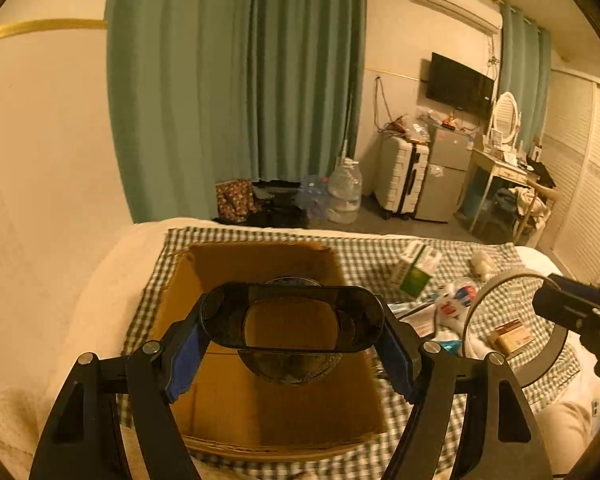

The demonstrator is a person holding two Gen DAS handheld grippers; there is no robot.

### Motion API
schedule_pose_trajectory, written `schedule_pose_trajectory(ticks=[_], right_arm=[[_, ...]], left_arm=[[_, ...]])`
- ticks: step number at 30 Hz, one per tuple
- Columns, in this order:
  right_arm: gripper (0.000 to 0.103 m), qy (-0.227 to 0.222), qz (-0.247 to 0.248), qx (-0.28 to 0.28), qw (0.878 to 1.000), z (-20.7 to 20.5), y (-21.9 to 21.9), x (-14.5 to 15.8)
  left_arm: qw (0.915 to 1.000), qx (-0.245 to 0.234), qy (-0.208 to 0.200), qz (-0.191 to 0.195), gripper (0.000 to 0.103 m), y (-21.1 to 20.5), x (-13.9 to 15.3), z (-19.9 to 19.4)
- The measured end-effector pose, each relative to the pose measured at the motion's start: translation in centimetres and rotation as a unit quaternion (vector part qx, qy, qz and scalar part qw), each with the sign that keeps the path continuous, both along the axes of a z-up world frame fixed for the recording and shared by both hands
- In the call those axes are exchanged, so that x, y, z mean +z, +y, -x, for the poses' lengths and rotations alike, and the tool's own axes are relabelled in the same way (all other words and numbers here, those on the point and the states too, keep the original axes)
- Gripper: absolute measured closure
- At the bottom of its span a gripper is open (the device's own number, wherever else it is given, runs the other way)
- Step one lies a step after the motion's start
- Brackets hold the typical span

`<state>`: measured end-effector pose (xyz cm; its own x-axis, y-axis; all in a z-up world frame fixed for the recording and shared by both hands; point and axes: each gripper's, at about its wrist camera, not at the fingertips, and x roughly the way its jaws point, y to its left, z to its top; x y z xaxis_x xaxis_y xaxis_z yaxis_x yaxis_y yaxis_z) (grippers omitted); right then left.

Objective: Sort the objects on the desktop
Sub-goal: 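Carry the tape roll over the cardboard box with the right gripper, then open the right gripper to drop the tape roll into the box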

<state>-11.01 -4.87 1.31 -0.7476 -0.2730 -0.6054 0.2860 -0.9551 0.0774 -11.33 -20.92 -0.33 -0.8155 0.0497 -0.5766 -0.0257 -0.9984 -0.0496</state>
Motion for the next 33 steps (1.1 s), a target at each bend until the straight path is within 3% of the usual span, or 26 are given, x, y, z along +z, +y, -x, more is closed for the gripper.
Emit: schedule_pose_trajectory(ticks=[5,14,19,26,27,28,29,30,33], right_arm=[[0.073,-0.008,-0.018,0.022,1.0,1.3,-4.5,-1.0],[0.073,-0.035,-0.037,0.051,0.997,3.9,-10.2,-4.4],[0.073,-0.044,-0.052,0.054,0.996,5.2,-11.7,-5.8],[0.072,-0.034,-0.049,0.047,0.997,6.6,-12.1,-5.6],[0.067,-0.037,-0.042,0.048,0.997,6.7,-12.0,-5.6],[0.049,-0.035,-0.037,0.044,0.998,6.8,-11.8,-5.6],[0.037,-0.032,-0.036,0.036,0.998,6.7,-11.7,-5.5],[0.028,-0.024,-0.035,0.019,0.999,6.6,-11.4,-5.4],[0.027,-0.017,-0.017,0.001,1.0,6.5,-10.2,-5.1]], left_arm=[[0.9994,0.013,-0.012,-0.029,0.026,-2.9,-1.6,0.7],[0.9976,0.044,-0.027,-0.046,0.026,-6.2,-3.8,1.8],[0.9976,0.043,-0.016,-0.053,0.026,-6.9,-4.1,2.0],[0.997,0.045,-0.016,-0.061,0.024,-7.0,-4.2,2.2],[0.997,0.046,-0.013,-0.061,0.017,-7.0,-4.2,2.2],[0.9969,0.051,-0.01,-0.058,0.012,-7.0,-4.1,2.1],[0.9967,0.062,-0.007,-0.052,0.002,-7.0,-4.0,2.1],[0.9965,0.069,-0.003,-0.047,0.0,-7.0,-3.9,2.0],[0.9965,0.067,-0.001,-0.049,0.0,-6.9,-3.8,1.8]])
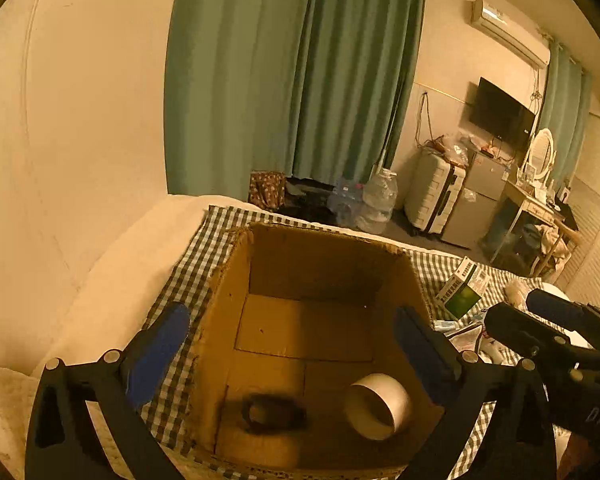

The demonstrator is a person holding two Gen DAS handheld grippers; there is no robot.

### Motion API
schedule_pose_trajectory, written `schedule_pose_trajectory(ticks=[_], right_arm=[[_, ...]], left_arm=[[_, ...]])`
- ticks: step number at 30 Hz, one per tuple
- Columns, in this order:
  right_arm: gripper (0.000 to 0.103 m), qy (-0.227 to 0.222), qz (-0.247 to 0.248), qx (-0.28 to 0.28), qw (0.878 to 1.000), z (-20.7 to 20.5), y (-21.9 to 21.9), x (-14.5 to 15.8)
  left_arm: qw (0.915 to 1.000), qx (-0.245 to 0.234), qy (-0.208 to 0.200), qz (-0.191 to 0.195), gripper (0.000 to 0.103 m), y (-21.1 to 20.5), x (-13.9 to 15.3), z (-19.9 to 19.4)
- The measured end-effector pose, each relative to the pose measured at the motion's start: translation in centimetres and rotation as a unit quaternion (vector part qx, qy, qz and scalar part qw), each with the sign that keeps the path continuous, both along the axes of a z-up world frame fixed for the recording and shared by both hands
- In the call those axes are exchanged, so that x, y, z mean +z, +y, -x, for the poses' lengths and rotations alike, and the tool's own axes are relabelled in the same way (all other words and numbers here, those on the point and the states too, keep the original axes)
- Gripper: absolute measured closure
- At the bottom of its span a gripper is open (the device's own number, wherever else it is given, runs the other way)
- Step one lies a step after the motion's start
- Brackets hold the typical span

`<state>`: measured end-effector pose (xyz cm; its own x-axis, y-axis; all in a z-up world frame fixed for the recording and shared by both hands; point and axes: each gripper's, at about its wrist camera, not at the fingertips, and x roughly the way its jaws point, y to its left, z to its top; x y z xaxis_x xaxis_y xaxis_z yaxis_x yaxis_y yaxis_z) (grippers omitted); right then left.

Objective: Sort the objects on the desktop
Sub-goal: 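Open the right gripper to drop the tape roll into the box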

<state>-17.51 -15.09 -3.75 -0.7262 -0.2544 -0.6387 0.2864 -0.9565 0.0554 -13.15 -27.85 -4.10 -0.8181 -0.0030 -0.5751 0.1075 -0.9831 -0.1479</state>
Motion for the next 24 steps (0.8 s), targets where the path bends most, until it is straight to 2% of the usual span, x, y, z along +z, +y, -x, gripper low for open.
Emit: schedule_pose_trajectory(ticks=[6,11,16,21,24], right_arm=[[0.027,0.005,0.004,-0.018,1.0,-0.4,1.5,0.5],[0.027,0.013,0.008,-0.031,0.999,-1.4,3.2,1.0],[0.027,0.019,0.021,-0.057,0.998,-3.1,6.6,1.4],[0.027,0.031,0.021,-0.071,0.997,-4.9,9.9,1.9],[0.027,0.039,0.015,-0.079,0.996,-5.7,11.7,2.4]], left_arm=[[0.9999,0.001,-0.015,0.007,0.0,0.4,-0.5,0.2],[0.9997,-0.016,-0.018,-0.005,0.0,1.4,-0.1,-0.4],[0.9991,-0.037,-0.016,0.013,0.0,4.2,1.3,-1.9],[0.9984,-0.049,-0.027,-0.005,0.0,7.2,2.1,-3.2],[0.9973,-0.066,-0.031,0.009,0.0,9.4,2.5,-3.6]])
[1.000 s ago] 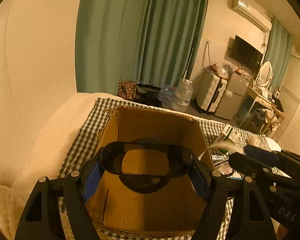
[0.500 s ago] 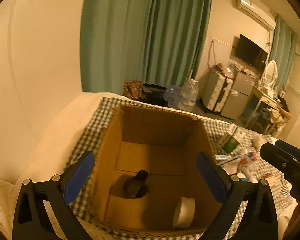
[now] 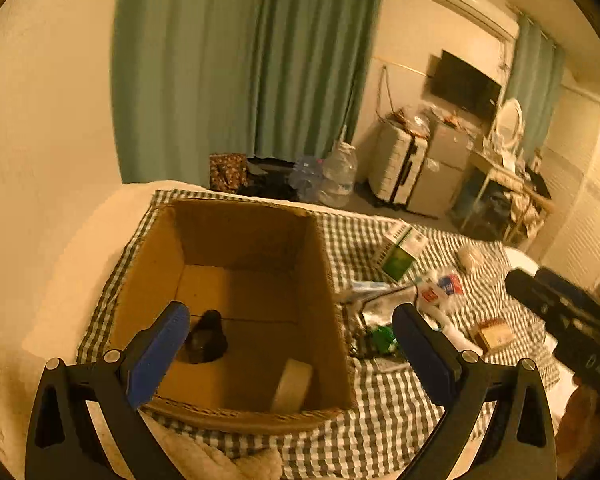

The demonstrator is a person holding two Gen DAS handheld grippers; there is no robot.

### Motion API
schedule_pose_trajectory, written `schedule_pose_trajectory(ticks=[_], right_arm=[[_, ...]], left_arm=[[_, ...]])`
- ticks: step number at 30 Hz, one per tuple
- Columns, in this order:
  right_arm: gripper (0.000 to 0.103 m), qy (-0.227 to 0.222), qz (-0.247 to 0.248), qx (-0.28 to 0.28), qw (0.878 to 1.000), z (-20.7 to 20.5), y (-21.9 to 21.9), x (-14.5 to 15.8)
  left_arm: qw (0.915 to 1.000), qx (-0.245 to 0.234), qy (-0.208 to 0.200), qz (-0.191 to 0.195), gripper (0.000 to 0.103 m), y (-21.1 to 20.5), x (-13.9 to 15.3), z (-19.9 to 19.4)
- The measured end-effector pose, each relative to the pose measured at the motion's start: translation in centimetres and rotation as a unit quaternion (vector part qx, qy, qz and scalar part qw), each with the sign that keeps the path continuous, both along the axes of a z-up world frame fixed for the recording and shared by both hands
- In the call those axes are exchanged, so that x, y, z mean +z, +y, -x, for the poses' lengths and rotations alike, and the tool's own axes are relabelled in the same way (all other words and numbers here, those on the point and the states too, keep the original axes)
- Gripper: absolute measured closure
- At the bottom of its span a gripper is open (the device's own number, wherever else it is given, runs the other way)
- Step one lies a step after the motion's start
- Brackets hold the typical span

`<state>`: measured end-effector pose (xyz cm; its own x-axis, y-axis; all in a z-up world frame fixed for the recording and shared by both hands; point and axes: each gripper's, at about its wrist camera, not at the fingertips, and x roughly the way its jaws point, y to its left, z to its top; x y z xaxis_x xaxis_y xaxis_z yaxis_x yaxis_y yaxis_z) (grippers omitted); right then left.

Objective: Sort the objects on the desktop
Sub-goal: 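Open the right gripper to drop the tape roll into the box, then grasp the amoxicillin box with the right gripper while the left grasps the white cup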

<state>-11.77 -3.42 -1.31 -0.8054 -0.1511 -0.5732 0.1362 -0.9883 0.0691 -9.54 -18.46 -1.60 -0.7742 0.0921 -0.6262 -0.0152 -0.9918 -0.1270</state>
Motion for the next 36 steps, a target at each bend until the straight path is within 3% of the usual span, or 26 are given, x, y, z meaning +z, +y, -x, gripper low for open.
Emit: schedule_pose_trajectory(ticks=[10,18,25,28,33,36], right_arm=[[0.027,0.019,-0.001,-0.054,0.998,-2.7,8.2,0.9],[0.027,0.015,0.018,-0.095,0.995,-4.6,15.4,-0.5],[0.027,-0.007,0.021,-0.143,0.989,-4.8,21.5,-4.6],[0.027,-0.02,0.018,-0.165,0.986,-4.7,23.5,-6.7],[0.027,-0.014,-0.038,-0.216,0.975,-4.0,25.8,-9.9],[0.027,-0.032,-0.025,-0.218,0.975,-3.1,27.6,-12.2]], left_arm=[[0.9995,-0.029,-0.011,0.007,0.0,8.1,0.3,-0.9],[0.9981,-0.052,-0.029,0.016,0.0,16.1,-2.8,-1.7],[0.9957,-0.031,-0.086,-0.019,0.0,21.1,-7.8,-1.1],[0.9938,-0.027,-0.107,-0.013,0.0,23.3,-9.7,-0.3],[0.9918,-0.036,-0.122,-0.001,0.0,27.1,-11.7,1.5],[0.9895,-0.038,-0.139,0.008,0.0,29.1,-13.3,3.2]])
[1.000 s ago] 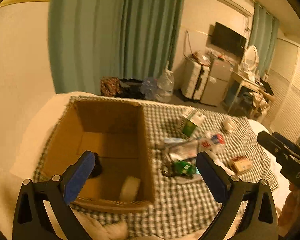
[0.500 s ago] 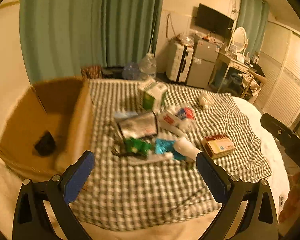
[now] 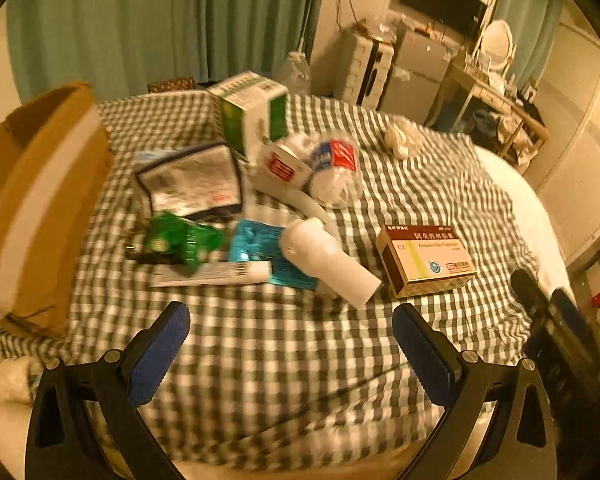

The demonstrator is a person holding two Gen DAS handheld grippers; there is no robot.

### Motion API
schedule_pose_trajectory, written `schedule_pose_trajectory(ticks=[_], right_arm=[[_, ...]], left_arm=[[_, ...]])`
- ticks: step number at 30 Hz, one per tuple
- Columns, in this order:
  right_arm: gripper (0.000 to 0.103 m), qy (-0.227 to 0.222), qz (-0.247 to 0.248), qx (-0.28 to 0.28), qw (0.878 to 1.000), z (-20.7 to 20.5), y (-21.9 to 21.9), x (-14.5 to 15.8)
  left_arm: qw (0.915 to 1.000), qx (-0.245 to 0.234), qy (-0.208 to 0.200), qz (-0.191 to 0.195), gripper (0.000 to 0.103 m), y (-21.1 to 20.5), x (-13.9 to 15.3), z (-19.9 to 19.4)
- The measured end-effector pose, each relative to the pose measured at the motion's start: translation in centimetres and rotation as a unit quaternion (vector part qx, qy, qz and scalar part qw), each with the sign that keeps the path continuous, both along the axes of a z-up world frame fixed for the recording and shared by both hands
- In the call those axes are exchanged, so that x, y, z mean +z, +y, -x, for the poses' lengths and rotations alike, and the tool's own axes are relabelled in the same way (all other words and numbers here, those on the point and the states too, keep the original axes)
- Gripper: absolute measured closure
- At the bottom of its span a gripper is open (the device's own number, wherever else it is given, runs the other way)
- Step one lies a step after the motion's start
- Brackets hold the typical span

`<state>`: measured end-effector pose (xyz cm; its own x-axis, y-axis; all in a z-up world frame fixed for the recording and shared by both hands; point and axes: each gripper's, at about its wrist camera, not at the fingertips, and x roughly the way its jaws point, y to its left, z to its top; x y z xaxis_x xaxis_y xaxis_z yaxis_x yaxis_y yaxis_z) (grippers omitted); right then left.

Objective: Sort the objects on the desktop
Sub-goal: 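Grasp the amoxicillin box with the right gripper while the left grasps the white cup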

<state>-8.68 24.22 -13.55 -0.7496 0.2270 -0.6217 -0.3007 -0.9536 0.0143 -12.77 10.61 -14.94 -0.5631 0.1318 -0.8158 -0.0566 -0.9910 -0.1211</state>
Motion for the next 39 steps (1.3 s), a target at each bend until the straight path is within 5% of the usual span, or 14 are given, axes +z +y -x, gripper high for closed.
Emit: schedule_pose_trajectory(ticks=[7,10,12,14,21,26,28,31,32,39], right_arm=[[0.027,-0.042,0.082,-0.021,0.995,2.1,2.9,-3.4],[0.027,-0.058,0.112,-0.032,0.992,3.5,3.9,-4.8],[0.027,-0.065,0.128,-0.036,0.989,4.6,4.3,-5.8],[0.027,-0.073,0.147,-0.041,0.986,5.7,5.0,-6.9],[0.027,-0.104,0.161,-0.038,0.981,8.2,5.1,-9.4],[0.022,-0.1,0.219,-0.029,0.97,8.7,6.0,-10.6],[0.021,-0.097,0.271,-0.036,0.957,8.5,6.9,-11.4],[0.021,-0.095,0.277,-0.028,0.956,8.4,6.9,-11.3],[0.021,-0.095,0.272,-0.021,0.957,8.3,6.6,-11.2],[0.05,-0.062,0.234,0.025,0.97,8.4,4.8,-9.2]], left_arm=[[0.9988,0.012,-0.047,-0.009,0.0,2.6,-3.5,4.2],[0.9978,0.014,-0.063,-0.012,0.01,3.3,-4.8,5.6],[0.9973,0.007,-0.071,-0.019,0.03,3.5,-5.7,6.2],[0.9965,-0.006,-0.079,-0.027,0.038,3.6,-6.4,6.8],[0.9949,-0.011,-0.095,-0.03,0.038,3.5,-7.9,8.0],[0.9964,-0.036,-0.073,0.022,0.039,4.7,-8.4,7.9],[0.9965,-0.042,-0.066,0.027,0.044,4.5,-8.3,7.6],[0.9972,-0.039,-0.057,0.027,0.06,3.6,-7.8,7.1],[0.9977,-0.036,-0.049,0.03,0.067,3.1,-7.4,7.0],[0.9981,-0.039,-0.043,0.019,0.07,1.0,-7.0,6.4]])
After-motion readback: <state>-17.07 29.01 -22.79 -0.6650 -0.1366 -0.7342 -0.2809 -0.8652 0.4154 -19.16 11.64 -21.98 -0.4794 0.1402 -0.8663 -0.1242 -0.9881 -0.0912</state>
